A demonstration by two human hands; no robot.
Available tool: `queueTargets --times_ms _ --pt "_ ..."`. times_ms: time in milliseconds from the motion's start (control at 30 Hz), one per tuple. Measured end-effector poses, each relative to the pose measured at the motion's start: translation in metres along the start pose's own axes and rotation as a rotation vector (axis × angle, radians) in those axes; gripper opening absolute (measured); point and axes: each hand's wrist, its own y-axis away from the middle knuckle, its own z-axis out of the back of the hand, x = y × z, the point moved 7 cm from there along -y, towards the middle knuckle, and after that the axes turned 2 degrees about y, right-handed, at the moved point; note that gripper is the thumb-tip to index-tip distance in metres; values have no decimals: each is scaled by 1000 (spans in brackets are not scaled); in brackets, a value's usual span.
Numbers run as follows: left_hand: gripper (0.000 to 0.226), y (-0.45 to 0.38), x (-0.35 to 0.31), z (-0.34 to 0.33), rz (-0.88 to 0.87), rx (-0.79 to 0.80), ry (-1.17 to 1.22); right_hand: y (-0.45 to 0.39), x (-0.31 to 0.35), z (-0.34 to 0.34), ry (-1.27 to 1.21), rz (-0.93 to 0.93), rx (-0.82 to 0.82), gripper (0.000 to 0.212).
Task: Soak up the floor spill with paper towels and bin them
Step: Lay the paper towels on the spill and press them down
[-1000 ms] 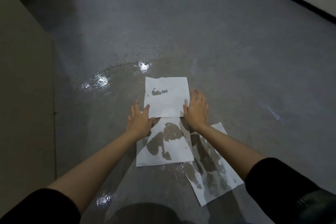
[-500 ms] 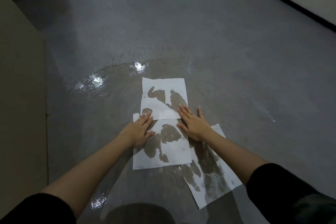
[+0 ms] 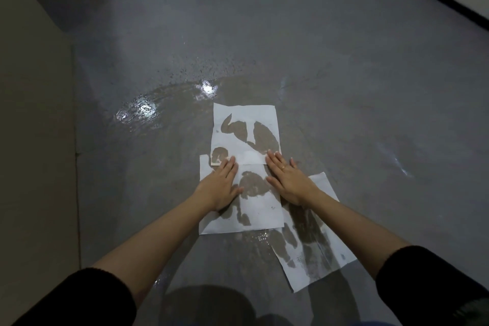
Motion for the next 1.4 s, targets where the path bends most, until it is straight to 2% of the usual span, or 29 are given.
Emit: queueTargets --times_ms 100,200,400,533,633,700,800,933,1033,1167,1400 --pt "65 -3 -4 12 29 -144 100 9 5 6 -2 20 -133 80" --pt "62 1 -11 16 8 -338 61 21 17 -13 34 20 -150 68" --pt "63 24 -15 -3 -9 -457 67 33 25 -27 130 -44 -160 69" --pt "61 43 -23 -12 -50 -442 -7 63 44 -11 88 -37 -299 69" --pt "60 51 -28 -20 -84 -408 -15 98 26 -14 -83 -268 -409 68" --pt "60 52 -32 -23 -110 -378 -21 113 3 -27 -147 -439 -413 71" --pt "61 51 -51 -29 -207 -315 -58 116 -20 -44 -164 -510 -359 74" --pt "63 50 -83 -45 -351 -208 -126 98 -19 -43 -81 -429 -302 72" --pt "64 45 -83 -59 -322 -155 -165 85 -12 -40 -57 -353 -279 73" --pt "65 44 -81 -58 -266 -213 -253 70 -8 -39 -28 -278 -267 68" --pt "67 46 -84 -59 -218 -204 -195 49 2 -34 42 -167 -231 63"
